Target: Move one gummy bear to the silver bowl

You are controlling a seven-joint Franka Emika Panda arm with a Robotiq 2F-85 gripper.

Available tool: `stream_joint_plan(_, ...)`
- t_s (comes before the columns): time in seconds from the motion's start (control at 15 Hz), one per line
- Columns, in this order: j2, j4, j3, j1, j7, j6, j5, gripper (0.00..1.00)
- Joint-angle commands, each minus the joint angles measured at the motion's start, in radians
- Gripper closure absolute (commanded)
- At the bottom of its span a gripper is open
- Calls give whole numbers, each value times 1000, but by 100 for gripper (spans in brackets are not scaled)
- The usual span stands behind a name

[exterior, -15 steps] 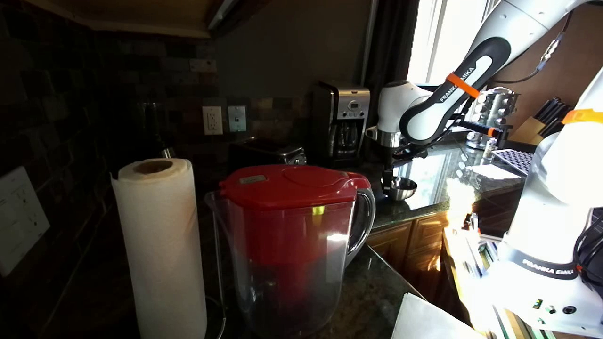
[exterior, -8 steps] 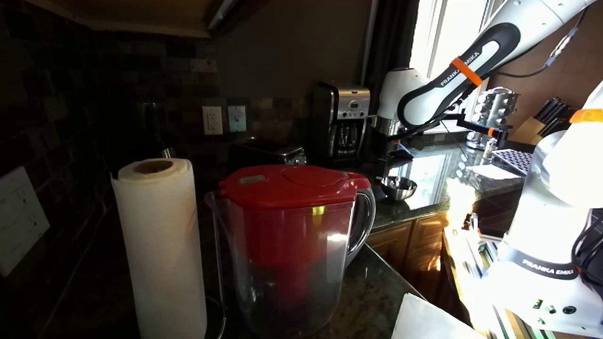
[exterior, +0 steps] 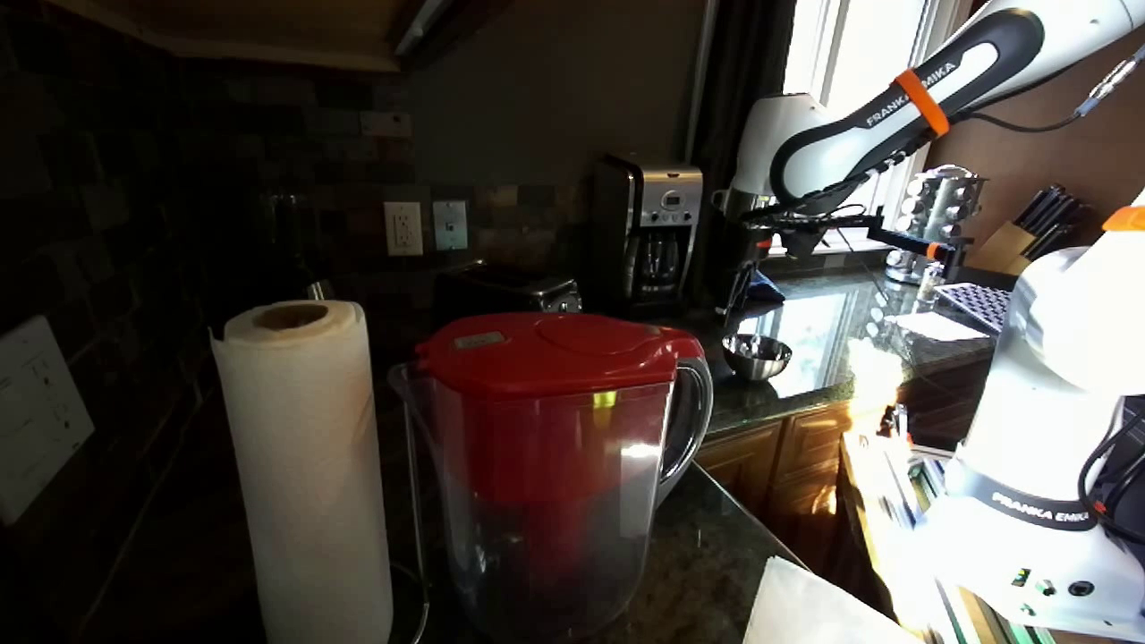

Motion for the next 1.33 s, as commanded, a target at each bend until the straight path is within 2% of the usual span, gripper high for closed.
stream_joint_plan(0.0, -83, -28, 15, -30, 96, -63, 28, 0)
stream_joint_plan(0.4, -128, -2, 27, -86, 239, -85, 31, 0)
stream_joint_plan(0.53, -160, -31, 33, -108, 278, -76, 27, 0)
stream_joint_plan(0.6, -145, -3, 35, -113, 294, -88, 32, 0)
stream_joint_plan(0.67, -120, -3, 24, -99, 248, -56, 22, 0)
stream_joint_plan(1.27, -128, -1, 31, -113, 276, -57, 21, 0)
